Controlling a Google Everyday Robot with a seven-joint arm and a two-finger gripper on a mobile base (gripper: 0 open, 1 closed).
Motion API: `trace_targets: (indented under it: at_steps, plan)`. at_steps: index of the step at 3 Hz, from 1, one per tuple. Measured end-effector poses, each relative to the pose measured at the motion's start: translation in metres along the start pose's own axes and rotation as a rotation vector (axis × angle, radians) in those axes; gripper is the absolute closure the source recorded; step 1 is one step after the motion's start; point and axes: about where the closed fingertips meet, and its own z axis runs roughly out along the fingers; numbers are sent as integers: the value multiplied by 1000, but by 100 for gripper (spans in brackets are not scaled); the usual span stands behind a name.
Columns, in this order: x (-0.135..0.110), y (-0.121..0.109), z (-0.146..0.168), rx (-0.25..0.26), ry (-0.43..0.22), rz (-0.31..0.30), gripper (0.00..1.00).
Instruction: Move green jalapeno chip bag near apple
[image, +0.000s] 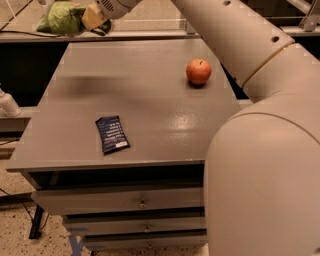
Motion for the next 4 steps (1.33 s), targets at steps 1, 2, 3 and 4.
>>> trace_targets:
  at_steps: [1,2,3,4]
  plan:
    - [0,0,0,0,0,0,100]
    - [-2,8,9,-23,4,-28,100]
    - [27,9,2,-26,60,-25,100]
    - [63,12,-20,0,121,11,100]
